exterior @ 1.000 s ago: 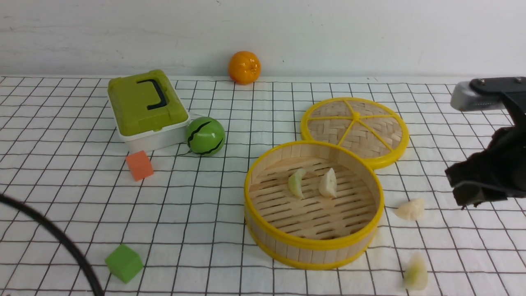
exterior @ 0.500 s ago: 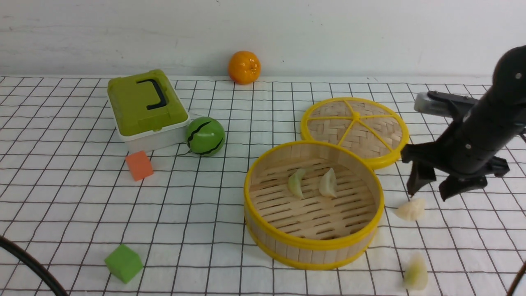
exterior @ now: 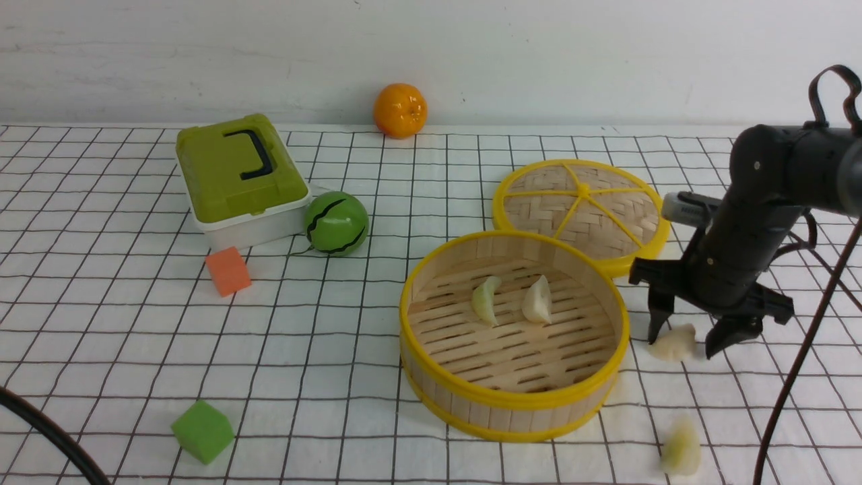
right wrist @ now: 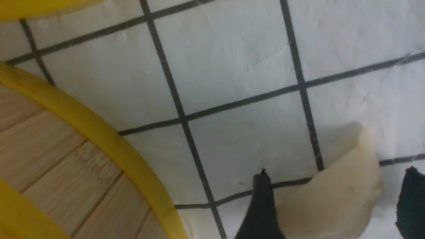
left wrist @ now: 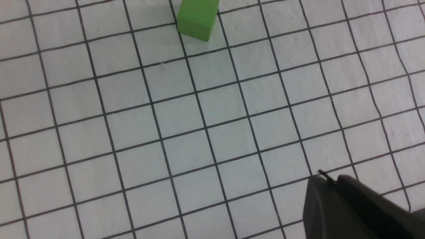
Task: Put the dumplings into the steamer on the table with the white tablecloth.
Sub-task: 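Reach for and grasp a dumpling lying on the table beside the steamer, then place the dumpling in the bamboo steamer basket with the right gripper, then reach for and grasp a dumpling lying on the table beside the steamer, then place the dumpling in the bamboo steamer basket with the right gripper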
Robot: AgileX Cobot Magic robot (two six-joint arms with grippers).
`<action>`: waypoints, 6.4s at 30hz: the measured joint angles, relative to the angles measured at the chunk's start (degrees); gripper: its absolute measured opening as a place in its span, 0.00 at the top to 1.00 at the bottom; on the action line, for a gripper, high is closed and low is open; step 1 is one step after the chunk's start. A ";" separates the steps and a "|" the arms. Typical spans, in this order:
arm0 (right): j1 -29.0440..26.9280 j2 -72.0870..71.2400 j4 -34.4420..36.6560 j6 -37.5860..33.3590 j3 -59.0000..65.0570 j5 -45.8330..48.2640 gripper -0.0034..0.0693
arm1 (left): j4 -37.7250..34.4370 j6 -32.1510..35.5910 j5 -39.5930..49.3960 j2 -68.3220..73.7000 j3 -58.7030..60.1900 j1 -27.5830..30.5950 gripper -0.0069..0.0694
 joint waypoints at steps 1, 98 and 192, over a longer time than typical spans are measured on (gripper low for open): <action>0.00 0.39 0.30 0.00 0.00 0.06 0.30 | 0.34 0.00 0.05 0.00 0.00 0.00 0.86; 14.29 -22.44 -10.58 -1.50 33.21 -13.29 0.40 | -3.63 0.00 -3.89 0.00 0.00 0.00 0.80; 19.39 -71.40 1.37 -29.52 24.66 -5.75 0.90 | -3.68 0.00 -5.58 0.00 0.06 0.00 0.69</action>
